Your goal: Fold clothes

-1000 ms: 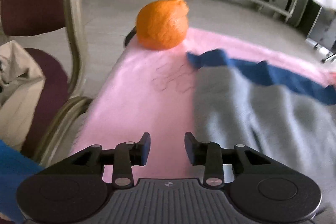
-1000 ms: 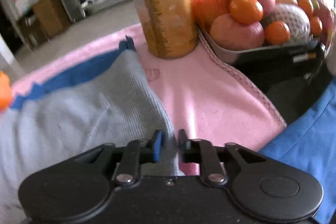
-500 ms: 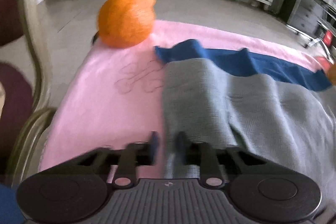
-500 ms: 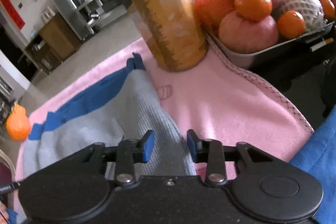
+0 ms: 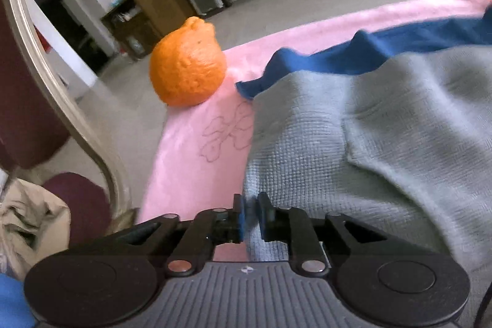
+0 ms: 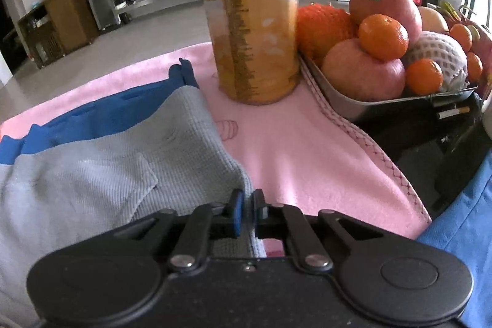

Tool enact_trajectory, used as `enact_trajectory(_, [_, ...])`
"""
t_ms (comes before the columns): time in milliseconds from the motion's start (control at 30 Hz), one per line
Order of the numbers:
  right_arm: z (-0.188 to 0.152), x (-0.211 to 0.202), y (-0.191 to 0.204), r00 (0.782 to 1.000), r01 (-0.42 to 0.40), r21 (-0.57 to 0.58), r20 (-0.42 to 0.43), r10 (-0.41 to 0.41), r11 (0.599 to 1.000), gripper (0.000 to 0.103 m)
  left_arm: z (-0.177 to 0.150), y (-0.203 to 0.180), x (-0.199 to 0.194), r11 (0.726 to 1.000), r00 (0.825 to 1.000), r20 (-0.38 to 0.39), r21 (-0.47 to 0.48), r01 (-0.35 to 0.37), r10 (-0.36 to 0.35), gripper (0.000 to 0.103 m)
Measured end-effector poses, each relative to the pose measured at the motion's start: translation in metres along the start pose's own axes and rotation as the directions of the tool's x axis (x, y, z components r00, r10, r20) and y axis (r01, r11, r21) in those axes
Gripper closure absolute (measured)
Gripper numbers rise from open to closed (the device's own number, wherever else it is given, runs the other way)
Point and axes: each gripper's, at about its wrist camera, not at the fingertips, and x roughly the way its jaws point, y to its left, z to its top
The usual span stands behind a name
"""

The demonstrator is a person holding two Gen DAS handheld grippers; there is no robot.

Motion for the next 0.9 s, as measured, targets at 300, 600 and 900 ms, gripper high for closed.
enact_trajectory(300, [0.053, -0.015, -0.013, 0.969, -0.230, 0.134, 0.124, 0.214, 0.964, 0.071, 0.040, 0.055, 0.019, 0.931, 0.978, 0.003, -0.304, 0.200, -0.209, 0.056])
enact_trajectory(600, [0.084, 0.058, 0.011, 0.985, -0.171, 0.137, 0.016, 0.171, 0.976, 0.066, 0.052, 0.029, 0.050, 0.950, 0.974, 0.025, -0.216, 0.223, -0.223, 0.057])
enact_trajectory(900, [0.058, 0.055, 0.035, 0.976, 0.146, -0.061, 0.171, -0.134, 0.987, 0.088, 0.038, -0.002, 0.035, 0.996, 0.996, 0.036, -0.039, -0.082, 0.083, 0.056])
